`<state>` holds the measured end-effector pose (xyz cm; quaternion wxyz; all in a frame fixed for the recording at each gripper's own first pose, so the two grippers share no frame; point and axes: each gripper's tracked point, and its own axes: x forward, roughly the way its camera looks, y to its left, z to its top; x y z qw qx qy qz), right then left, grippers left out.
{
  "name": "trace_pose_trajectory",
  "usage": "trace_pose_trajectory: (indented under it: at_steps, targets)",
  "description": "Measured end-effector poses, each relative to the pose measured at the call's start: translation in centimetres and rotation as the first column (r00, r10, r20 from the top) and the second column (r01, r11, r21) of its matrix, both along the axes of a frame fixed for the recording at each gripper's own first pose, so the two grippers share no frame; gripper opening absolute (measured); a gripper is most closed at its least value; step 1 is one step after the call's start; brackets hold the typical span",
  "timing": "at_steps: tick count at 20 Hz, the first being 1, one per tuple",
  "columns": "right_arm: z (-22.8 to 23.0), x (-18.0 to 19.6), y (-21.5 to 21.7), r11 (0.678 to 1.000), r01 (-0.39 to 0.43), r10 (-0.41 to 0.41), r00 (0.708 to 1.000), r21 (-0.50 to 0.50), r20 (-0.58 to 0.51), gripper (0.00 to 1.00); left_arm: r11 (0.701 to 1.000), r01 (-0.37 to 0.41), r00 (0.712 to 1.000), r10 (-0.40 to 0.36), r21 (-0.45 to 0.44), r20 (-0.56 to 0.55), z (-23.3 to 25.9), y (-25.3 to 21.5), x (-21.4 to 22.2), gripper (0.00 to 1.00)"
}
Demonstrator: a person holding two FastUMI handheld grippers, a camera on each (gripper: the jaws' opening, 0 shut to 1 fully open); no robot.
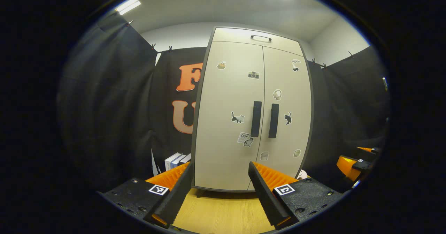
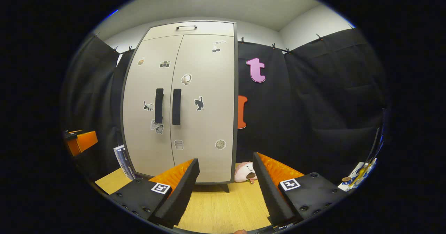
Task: Open the right door of the double-door shoe cabinet with the right hand, and open the left door with the left hand.
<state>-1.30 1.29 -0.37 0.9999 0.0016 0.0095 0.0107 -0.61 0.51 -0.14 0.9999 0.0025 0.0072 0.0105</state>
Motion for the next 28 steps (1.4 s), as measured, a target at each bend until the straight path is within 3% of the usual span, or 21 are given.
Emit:
trace_pose_trajectory:
  at_steps: [4, 5, 7, 8, 9, 10, 15, 16, 18, 20, 22, 23, 24, 28]
  targets:
    - [0.2, -0.1, 0.3, 1.000, -0.001, 0.001, 1.000, 0.005, -0.002, 0.94, 1.000, -0.006, 1.000, 0.007, 0.010, -0.010, 0.0, 0.4, -0.5, 0.95]
    - [0.3, 0.0, 0.3, 1.000, -0.002, 0.002, 1.000, 0.002, 0.000, 0.98, 1.000, -0.005, 1.000, 0.005, 0.013, -0.012, 0.0, 0.5, -0.7, 0.95]
    - [0.9, 0.3, 0.6, 1.000, -0.009, 0.009, 1.000, -0.001, 0.002, 0.94, 1.000, 0.000, 1.000, 0.001, 0.019, -0.013, -0.3, 0.6, -1.3, 0.95]
    - [1.4, 0.7, 1.2, 1.000, -0.020, 0.020, 1.000, 0.001, 0.002, 0.98, 1.000, 0.003, 1.000, -0.003, 0.022, -0.015, -0.3, 0.5, -1.3, 0.95]
    - [2.2, 1.1, 1.8, 0.999, -0.034, 0.034, 0.999, 0.004, 0.010, 0.94, 1.000, 0.008, 1.000, -0.007, 0.024, -0.019, -0.4, 0.5, -1.3, 0.95]
    - [3.2, 1.7, 2.4, 0.999, -0.046, 0.046, 0.999, 0.004, 0.025, 0.98, 1.000, 0.010, 1.000, -0.010, 0.026, -0.022, -0.5, 0.4, -1.2, 0.95]
    - [6.6, 3.9, 5.8, 0.995, -0.080, 0.086, 0.991, -0.061, 0.102, 0.98, 1.000, 0.014, 0.999, -0.013, 0.018, -0.034, -0.8, 0.7, -1.7, 0.95]
    - [7.0, 4.4, 6.8, 0.993, -0.094, 0.101, 0.989, -0.067, 0.109, 0.94, 1.000, 0.010, 0.999, -0.010, 0.021, -0.032, -0.8, 0.9, -1.8, 0.95]
    - [7.4, 5.3, 9.0, 0.987, -0.133, 0.142, 0.985, -0.089, 0.097, 0.98, 1.000, 0.005, 0.999, -0.004, 0.028, -0.038, -1.0, 1.2, -2.1, 0.92]
    - [8.0, 6.1, 11.0, 0.979, -0.173, 0.183, 0.978, -0.104, 0.099, 0.98, 1.000, -0.001, 0.999, 0.002, 0.029, -0.043, -1.3, 1.5, -2.3, 0.95]
    - [8.5, 7.3, 12.5, 0.976, -0.194, 0.204, 0.974, -0.097, 0.099, 0.98, 1.000, -0.010, 0.999, 0.011, 0.026, -0.046, -1.4, 1.9, -2.6, 0.92]
    - [8.7, 7.9, 13.2, 0.975, -0.203, 0.211, 0.973, -0.087, 0.097, 0.94, 1.000, -0.015, 0.999, 0.016, 0.025, -0.046, -1.5, 2.2, -2.6, 0.95]
    - [9.0, 8.7, 13.9, 0.974, -0.211, 0.218, 0.971, -0.076, 0.094, 0.98, 0.999, -0.021, 0.999, 0.022, 0.024, -0.045, -1.4, 2.5, -2.7, 0.95]
    - [9.9, 11.4, 16.3, 0.968, -0.241, 0.245, 0.967, -0.064, 0.074, 0.98, 0.998, -0.045, 0.998, 0.046, 0.033, -0.041, -1.4, 3.4, -2.9, 0.95]
